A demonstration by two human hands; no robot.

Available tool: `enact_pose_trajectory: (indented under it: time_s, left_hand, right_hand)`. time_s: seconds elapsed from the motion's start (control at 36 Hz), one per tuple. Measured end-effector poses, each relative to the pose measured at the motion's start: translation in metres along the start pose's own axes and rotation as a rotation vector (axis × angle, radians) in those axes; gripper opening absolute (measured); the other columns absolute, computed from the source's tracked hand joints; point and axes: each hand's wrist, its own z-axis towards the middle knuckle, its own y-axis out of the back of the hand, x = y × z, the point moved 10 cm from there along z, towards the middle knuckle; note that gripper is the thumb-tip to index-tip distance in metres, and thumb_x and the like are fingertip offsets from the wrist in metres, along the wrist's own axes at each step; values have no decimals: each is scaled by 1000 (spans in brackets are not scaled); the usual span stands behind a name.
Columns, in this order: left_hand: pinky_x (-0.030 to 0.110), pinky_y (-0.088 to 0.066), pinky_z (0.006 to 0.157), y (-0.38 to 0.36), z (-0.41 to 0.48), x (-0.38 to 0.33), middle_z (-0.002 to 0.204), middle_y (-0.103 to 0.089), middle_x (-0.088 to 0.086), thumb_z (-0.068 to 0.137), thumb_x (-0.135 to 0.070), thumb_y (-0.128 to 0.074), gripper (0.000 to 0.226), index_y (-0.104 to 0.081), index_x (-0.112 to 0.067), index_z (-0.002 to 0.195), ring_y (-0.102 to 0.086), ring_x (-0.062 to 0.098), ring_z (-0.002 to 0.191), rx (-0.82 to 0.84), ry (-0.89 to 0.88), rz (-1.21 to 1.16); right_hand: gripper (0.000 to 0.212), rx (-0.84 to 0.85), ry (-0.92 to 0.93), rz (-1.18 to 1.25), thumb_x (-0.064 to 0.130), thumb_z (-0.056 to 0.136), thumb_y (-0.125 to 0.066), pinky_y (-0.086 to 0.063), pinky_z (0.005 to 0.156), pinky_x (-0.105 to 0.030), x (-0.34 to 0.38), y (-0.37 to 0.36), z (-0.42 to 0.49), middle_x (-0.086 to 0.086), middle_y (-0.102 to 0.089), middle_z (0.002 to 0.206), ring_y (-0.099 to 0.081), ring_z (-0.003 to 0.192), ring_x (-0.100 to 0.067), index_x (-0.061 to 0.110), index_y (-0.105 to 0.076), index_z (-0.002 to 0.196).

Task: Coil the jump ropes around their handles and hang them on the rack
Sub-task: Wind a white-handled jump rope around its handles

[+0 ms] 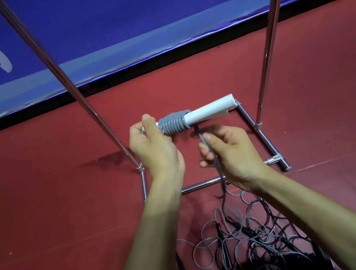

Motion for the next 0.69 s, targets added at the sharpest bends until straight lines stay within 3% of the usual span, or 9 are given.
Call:
enact_pose_trajectory:
  time_s: [0.08, 0.14, 0.19, 0.25, 0.31, 0.39, 0.5, 0.61, 0.69]
  left_hand:
    - [26, -27, 43, 2, 6, -8, 54, -36, -3, 100, -15, -49, 28, -46, -14, 73, -29, 8, 42, -13, -114, 55]
    - [30, -31, 48, 2, 6, -20, 57, -40, -6, 98, -19, -52, 26, -45, -16, 72, -34, 10, 48, 0, -242, 146]
    - [35, -37, 54, 2, 5, -27, 60, -45, -7, 93, -25, -52, 24, -46, -19, 71, -39, 12, 53, 22, -331, 211]
    - [24, -39, 59, 1, 3, -33, 63, -47, -8, 96, -21, -52, 26, -44, -22, 71, -42, 4, 55, 38, -409, 281]
    - [13, -35, 59, -3, -4, -44, 65, -47, -11, 97, -17, -51, 27, -43, -23, 72, -43, -2, 56, 72, -532, 367]
    - [9, -35, 60, -8, -14, -51, 63, -49, -19, 97, -10, -52, 20, -46, -14, 79, -51, -10, 61, 124, -656, 435]
    - [12, -40, 63, -15, -22, -47, 67, -58, -22, 97, -13, -51, 17, -43, -14, 82, -56, -12, 63, 183, -740, 524]
    - [20, -41, 61, -19, -27, -55, 69, -61, -19, 97, -16, -50, 14, -43, -16, 84, -58, -3, 61, 205, -862, 595]
    - [19, -41, 60, -19, -31, -58, 71, -61, -16, 97, -13, -51, 15, -48, -6, 84, -61, 10, 67, 217, -928, 629]
  right_hand:
    - [24, -40, -9, -18, 7, 102, -43, -26, 41, -17, -1, -2, 0, 5, -35, 47, -24, 41, -7, -7, -59, 92]
    - [29, -40, 21, -89, 16, 100, -52, -21, 43, -18, 1, -3, -1, 7, -28, 48, -20, 43, -8, -7, -60, 84]
    - [31, -30, 68, -251, 17, 96, -61, -24, 43, -22, 5, -5, -3, 8, -28, 48, -22, 44, -10, -11, -60, 83]
    - [25, -47, 49, -316, 14, 98, -57, -28, 43, -22, 2, -1, -2, 8, -31, 47, -24, 42, -9, -2, -65, 80]
    - [27, -51, 6, -300, 13, 102, -49, -32, 46, -23, -2, 1, -2, 4, -46, 48, -31, 42, -9, 6, -66, 82]
    - [24, -32, -74, -276, 12, 105, -40, -34, 48, -26, -10, -5, -5, -5, -67, 63, -35, 41, -9, 5, -58, 91]
    - [15, -55, -270, -33, 13, 106, -38, -32, 41, -20, -27, -9, -12, -9, -66, 62, -30, 36, -7, 6, -44, 94]
    - [26, -97, -326, -157, 17, 103, -47, -29, 51, -23, -29, 2, -14, 2, -65, 66, -39, 54, -9, 12, -62, 82]
    - [28, -113, -359, -155, 17, 102, -50, -32, 51, -23, -30, 6, -17, 3, -52, 62, -40, 51, -8, 9, -67, 81]
